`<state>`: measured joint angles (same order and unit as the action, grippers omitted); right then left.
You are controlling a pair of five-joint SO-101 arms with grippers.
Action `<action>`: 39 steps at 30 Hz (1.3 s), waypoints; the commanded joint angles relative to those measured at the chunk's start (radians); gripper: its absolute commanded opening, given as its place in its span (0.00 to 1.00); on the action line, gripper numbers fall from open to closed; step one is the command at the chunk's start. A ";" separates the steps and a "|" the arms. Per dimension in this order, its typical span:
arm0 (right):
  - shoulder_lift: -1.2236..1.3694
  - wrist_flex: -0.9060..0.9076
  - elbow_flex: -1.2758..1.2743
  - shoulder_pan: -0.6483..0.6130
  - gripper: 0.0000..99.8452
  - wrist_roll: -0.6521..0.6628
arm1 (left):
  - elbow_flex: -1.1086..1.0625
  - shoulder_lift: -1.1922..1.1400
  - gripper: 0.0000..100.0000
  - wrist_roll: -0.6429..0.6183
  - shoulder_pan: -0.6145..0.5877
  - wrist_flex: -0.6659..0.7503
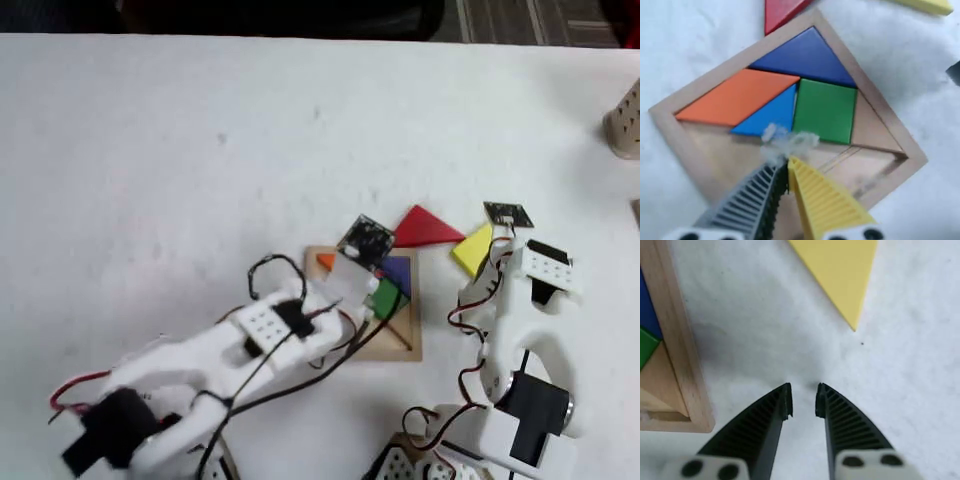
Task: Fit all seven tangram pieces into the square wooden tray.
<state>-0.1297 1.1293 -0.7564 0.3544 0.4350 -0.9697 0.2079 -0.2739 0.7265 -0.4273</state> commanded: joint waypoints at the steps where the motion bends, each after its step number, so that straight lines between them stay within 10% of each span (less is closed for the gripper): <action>1: -0.004 -0.013 0.028 0.012 0.08 0.014 | 0.146 -0.130 0.02 0.000 -0.033 -0.061; 18: -0.004 -0.013 0.028 0.013 0.08 0.017 | 0.175 -0.202 0.02 0.000 -0.033 0.087; 39: -0.002 -0.015 0.028 0.013 0.08 0.017 | 0.123 -0.021 0.02 0.002 -0.033 -0.069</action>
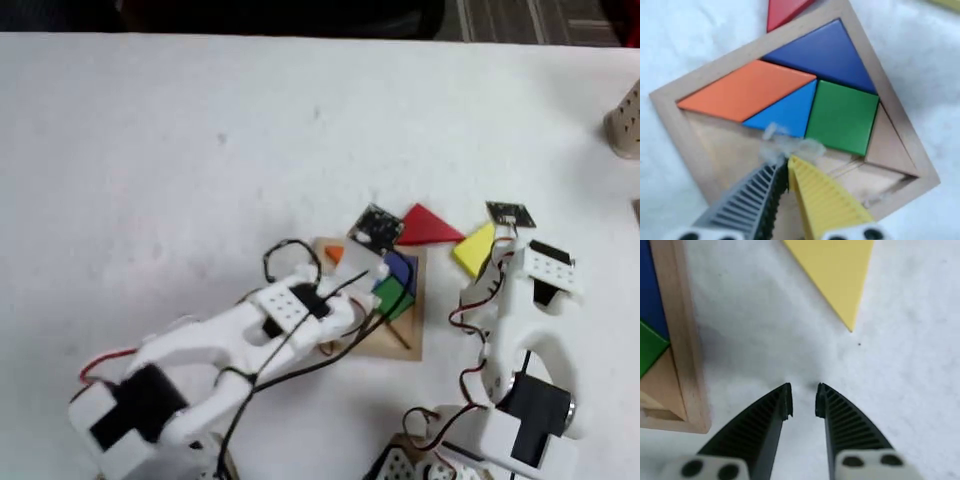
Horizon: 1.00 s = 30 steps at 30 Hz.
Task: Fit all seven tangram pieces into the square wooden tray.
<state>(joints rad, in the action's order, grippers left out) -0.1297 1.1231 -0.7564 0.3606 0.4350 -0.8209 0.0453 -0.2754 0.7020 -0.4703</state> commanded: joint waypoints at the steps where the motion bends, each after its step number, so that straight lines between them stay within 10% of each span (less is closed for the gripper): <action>1: -0.002 -0.008 0.028 0.007 0.08 0.017 | -0.048 0.180 0.02 0.003 -0.010 -0.025; 24: 0.070 0.148 0.364 -0.027 0.21 0.130 | -0.094 0.254 0.03 0.003 -0.576 0.304; 30: 0.291 0.200 0.562 -0.117 0.26 -0.103 | 0.058 0.056 0.03 0.002 -0.625 0.304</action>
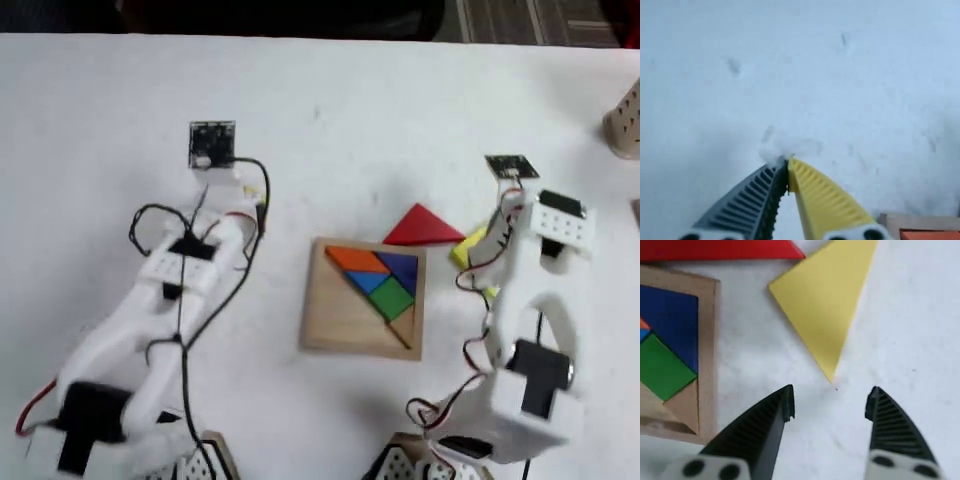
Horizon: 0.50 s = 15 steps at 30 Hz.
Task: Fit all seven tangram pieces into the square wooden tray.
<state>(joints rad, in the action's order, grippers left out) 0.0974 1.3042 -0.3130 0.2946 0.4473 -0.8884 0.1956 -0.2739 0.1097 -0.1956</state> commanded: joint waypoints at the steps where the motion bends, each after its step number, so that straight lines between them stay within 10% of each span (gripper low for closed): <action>1: 0.102 0.019 0.153 -0.071 0.27 -0.141 | 0.143 -0.122 0.03 0.000 -0.033 0.029; 15: 0.582 0.113 0.664 -0.142 0.31 -0.273 | 0.169 -0.162 0.03 0.000 -0.025 0.028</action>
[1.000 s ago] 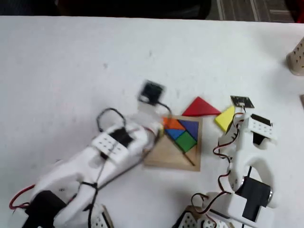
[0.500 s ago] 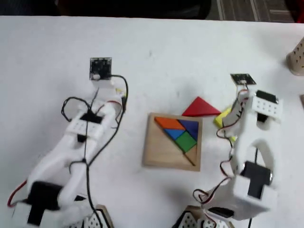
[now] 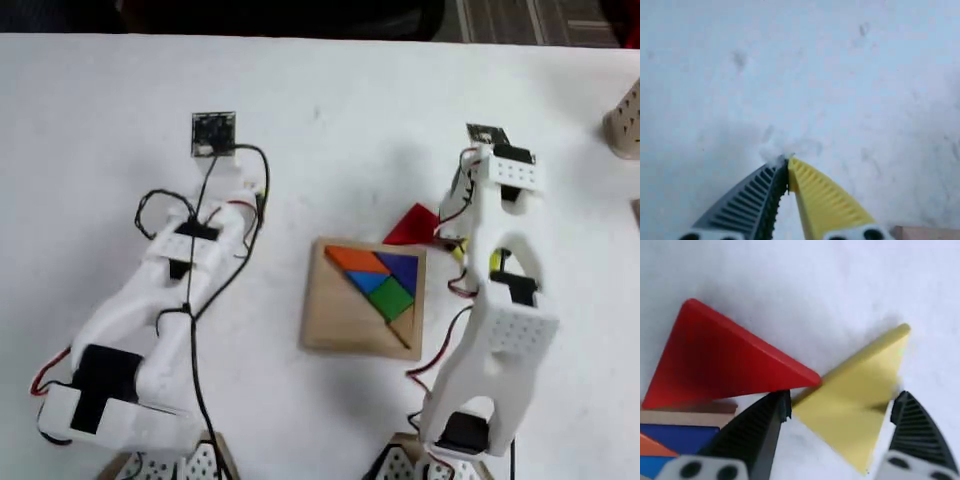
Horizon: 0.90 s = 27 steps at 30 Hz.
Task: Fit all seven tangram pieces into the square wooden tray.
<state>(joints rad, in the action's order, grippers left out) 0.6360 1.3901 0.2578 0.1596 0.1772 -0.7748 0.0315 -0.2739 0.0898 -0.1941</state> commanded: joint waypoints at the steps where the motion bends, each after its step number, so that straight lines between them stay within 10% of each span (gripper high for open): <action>1: 0.068 0.036 0.115 -0.005 0.31 -0.002 | 0.055 0.002 0.03 0.000 -0.005 0.026; 27: 0.208 0.237 0.334 0.022 0.23 0.000 | 0.055 0.002 0.03 0.002 -0.005 0.026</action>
<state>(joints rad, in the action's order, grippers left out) 0.8477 1.6003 0.5861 0.1749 0.1741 -0.7748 0.0299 -0.2739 0.0898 -0.1941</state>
